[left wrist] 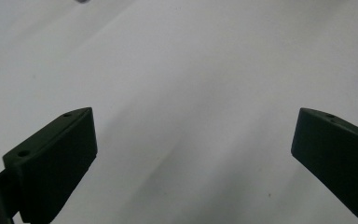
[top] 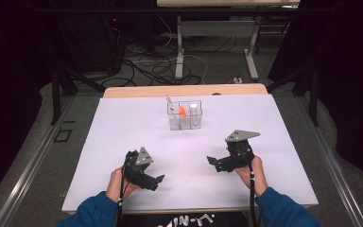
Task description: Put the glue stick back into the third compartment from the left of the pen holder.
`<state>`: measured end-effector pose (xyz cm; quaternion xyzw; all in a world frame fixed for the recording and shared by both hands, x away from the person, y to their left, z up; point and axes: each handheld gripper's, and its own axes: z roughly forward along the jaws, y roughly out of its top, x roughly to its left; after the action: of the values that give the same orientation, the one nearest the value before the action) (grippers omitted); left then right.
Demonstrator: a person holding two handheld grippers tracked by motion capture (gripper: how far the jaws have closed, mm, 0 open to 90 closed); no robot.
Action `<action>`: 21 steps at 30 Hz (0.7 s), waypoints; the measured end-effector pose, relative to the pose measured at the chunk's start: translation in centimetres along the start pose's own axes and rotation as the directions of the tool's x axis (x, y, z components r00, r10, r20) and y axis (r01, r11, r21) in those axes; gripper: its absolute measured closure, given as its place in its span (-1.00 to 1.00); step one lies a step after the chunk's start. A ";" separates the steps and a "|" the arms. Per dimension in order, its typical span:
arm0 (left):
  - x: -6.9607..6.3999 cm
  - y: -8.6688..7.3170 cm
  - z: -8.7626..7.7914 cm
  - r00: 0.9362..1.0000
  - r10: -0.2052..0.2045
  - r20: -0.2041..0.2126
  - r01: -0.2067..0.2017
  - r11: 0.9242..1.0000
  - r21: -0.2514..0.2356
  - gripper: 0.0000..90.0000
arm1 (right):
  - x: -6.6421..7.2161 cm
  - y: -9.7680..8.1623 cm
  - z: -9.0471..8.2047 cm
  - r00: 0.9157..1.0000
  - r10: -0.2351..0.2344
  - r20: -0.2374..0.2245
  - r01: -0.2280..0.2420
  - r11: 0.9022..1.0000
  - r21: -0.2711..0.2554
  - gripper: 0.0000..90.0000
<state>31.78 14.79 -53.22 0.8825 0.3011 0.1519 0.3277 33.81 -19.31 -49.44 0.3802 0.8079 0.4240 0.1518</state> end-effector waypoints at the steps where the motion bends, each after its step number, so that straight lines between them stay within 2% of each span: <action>1: -0.1 -0.1 0.0 1.000 -0.006 0.001 0.006 1.000 -0.003 -1.00 | 0.0 -0.3 -0.2 1.000 -0.002 0.001 0.002 1.000 0.002 -1.00; 3: 0.0 -0.2 -0.2 1.000 0.002 0.004 -0.003 1.000 0.013 -1.00 | 0.1 -0.8 -0.6 1.000 -0.004 0.003 0.004 1.000 -0.002 -1.00; 8: -0.1 -0.7 -0.3 1.000 -0.007 -0.004 0.007 1.000 0.006 -1.00 | 0.3 -2.0 -1.3 1.000 -0.003 0.009 0.003 1.000 -0.004 -1.00; 10: -0.1 -0.9 -0.4 1.000 -0.006 -0.005 0.006 1.000 0.009 -1.00 | 0.3 -2.4 -1.7 1.000 -0.012 0.012 0.012 1.000 0.012 -1.00; 12: -0.2 -1.0 -0.4 1.000 -0.007 -0.004 0.007 1.000 0.014 -1.00 | 0.4 -3.0 -1.8 1.000 -0.007 0.010 0.007 1.000 -0.003 -1.00; 13: -0.2 -1.0 -0.6 1.000 -0.005 0.007 0.005 1.000 0.026 -1.00 | 0.4 -3.4 -2.0 1.000 -0.005 0.012 0.005 1.000 0.002 -1.00; 14: -0.2 -1.1 -0.5 1.000 -0.007 -0.008 0.007 1.000 0.012 -1.00 | 0.4 -3.6 -2.1 1.000 -0.009 0.016 0.008 1.000 0.009 -1.00; 18: -0.2 -1.2 -0.4 1.000 -0.008 -0.006 0.008 1.000 0.019 -1.00 | 0.4 -4.7 -2.4 0.999 -0.008 0.032 0.007 1.000 0.020 -1.00; 20: -0.3 -1.3 -0.4 1.000 -0.011 -0.007 0.011 1.000 0.023 -1.00 | 0.4 -5.2 -2.5 0.999 -0.016 0.040 0.017 1.000 -0.003 -1.00; 21: -0.3 -1.3 -0.4 1.000 -0.010 -0.006 0.010 1.000 0.024 -1.00 | 0.4 -5.3 -2.6 0.999 -0.020 0.039 0.019 1.000 0.020 -1.00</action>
<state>30.80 15.61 -53.83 0.8845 0.3083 0.1491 0.3168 29.45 -22.37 -52.12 0.3819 0.8126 0.4069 0.1681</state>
